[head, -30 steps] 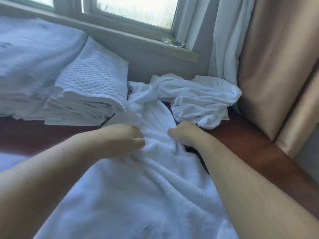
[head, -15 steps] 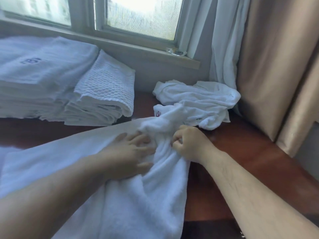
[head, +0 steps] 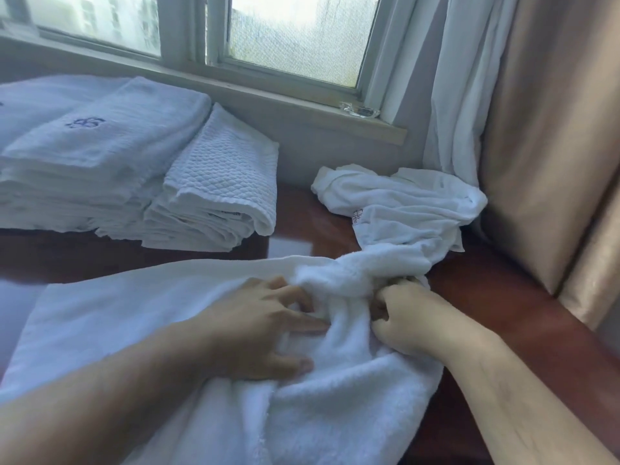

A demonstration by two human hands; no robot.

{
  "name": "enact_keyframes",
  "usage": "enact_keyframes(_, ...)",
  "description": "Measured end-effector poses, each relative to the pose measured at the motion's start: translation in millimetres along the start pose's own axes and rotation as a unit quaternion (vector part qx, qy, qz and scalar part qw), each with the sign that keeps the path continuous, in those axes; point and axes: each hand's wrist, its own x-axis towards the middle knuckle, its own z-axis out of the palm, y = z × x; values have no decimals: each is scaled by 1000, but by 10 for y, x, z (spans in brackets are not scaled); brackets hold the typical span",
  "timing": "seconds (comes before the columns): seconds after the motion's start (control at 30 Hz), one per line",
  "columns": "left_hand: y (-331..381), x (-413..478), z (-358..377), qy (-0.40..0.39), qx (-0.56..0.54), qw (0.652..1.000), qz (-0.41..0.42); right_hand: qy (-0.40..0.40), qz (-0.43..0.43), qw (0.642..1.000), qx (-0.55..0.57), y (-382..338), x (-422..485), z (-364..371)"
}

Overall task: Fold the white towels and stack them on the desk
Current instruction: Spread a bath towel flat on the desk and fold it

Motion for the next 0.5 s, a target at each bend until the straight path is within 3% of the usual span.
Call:
enact_keyframes(0.07,11,-20,13,50,-17,998,-22,62,-40,997,26,18,-10,64)
enact_keyframes(0.13,24,2,32,86,-10,994,-64,96,-21,995,30,19,16,77)
enact_keyframes(0.23,40,126,87,97,49,980,-169,64,126,988,-64,41,136,68)
enact_keyframes(0.3,35,245,106,97,55,958,-266,17,231,971,-55,78,180,107)
enact_keyframes(0.33,23,301,101,97,47,945,-308,10,243,968,-61,99,172,112)
enact_keyframes(0.4,-19,387,72,88,30,924,-370,34,213,972,-91,136,110,120)
enact_keyframes(0.5,-47,462,101,59,56,918,-387,70,76,987,-125,221,72,198)
